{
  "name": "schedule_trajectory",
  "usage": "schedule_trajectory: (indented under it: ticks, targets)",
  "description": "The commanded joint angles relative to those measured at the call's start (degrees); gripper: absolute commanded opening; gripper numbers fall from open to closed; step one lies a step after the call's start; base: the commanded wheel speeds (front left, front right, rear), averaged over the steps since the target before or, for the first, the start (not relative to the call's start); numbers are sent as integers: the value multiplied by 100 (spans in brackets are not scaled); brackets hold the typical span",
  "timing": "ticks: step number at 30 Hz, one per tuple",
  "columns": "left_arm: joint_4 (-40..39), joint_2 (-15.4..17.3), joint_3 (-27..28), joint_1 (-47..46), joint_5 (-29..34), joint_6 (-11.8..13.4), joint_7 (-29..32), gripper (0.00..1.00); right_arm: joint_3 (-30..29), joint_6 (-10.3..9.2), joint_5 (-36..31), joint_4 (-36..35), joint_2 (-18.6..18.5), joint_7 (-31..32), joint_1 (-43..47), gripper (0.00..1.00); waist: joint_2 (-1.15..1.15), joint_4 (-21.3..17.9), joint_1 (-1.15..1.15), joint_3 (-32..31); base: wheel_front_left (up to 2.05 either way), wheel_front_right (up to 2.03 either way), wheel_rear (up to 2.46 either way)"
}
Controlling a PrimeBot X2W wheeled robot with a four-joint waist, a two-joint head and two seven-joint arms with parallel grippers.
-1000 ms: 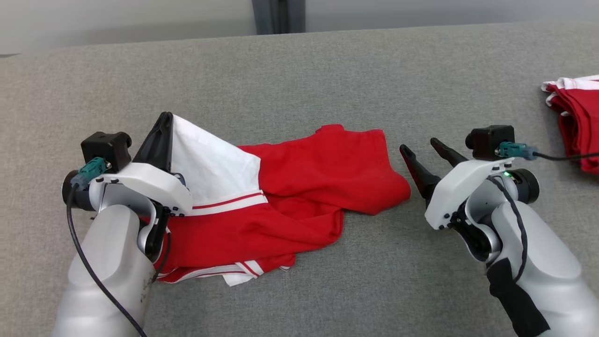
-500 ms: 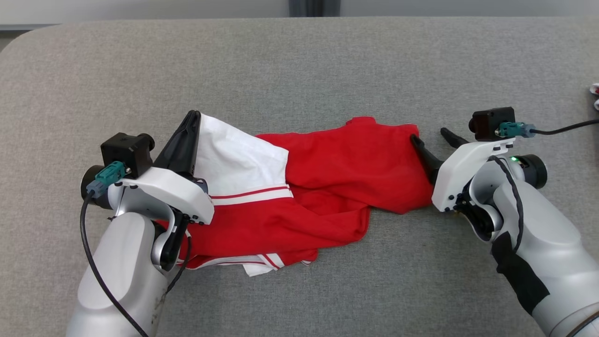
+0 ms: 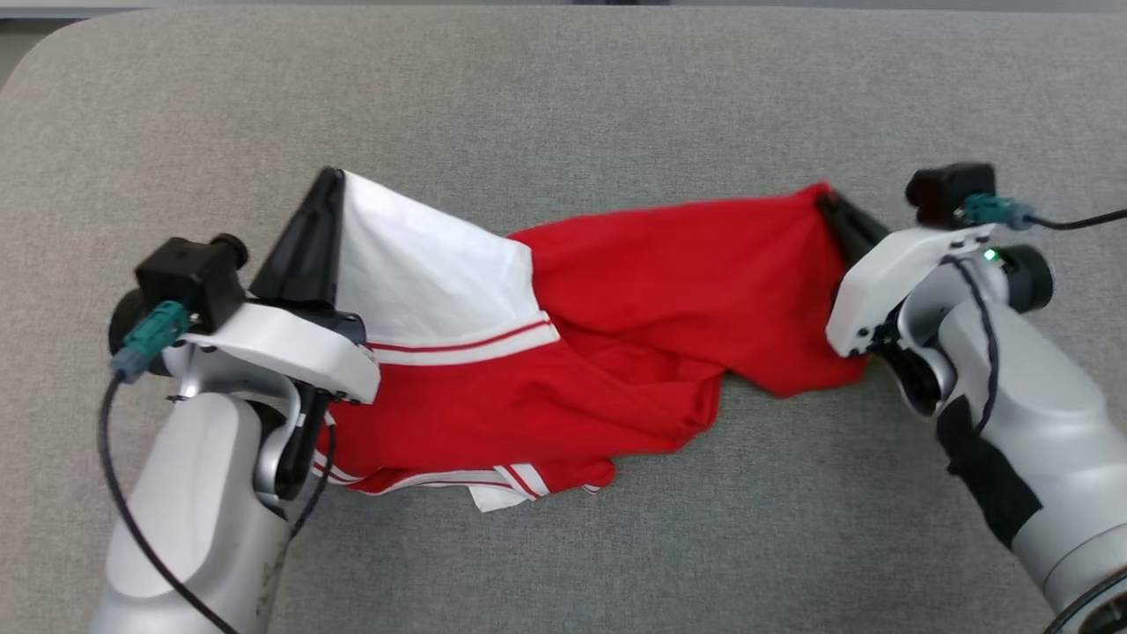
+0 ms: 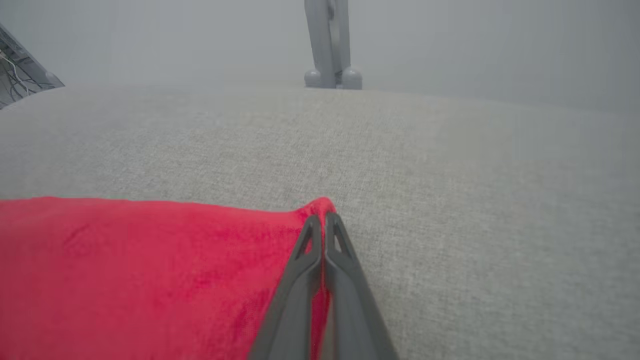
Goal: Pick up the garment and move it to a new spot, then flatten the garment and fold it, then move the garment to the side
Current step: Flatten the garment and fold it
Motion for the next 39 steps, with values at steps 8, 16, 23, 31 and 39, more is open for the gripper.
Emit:
schedule_trajectory:
  ticks: [8, 16, 23, 31, 39]
  targets:
    - [-802, 379, 476, -1, -2, 201, -497, 0, -213, -4, 36, -135, -439, -681, -540, 0, 0, -289, 0, -260, 0, 0, 0]
    - [-1422, 562, 807, 139, -63, 325, -675, 0, -474, -4, -64, -170, -702, -714, -580, 0, 0, -551, 0, -609, 0, 0, 0]
    - [-2045, 622, 811, 186, -36, 359, -673, 0, -590, -4, -5, 386, -765, -574, -620, 0, 0, -560, 0, -833, 0, 0, 0]
    - [-2921, 651, 906, -61, -445, 289, -264, 0, -790, -3, -209, 1051, -838, -406, -910, 0, 0, -454, 0, -1107, 0, 0, 0]
    - [-2980, 500, 271, -249, -645, 159, 562, 0, -619, -3, -549, 1149, -417, -558, -1062, 100, 0, -455, 0, -900, 0, 0, 0]
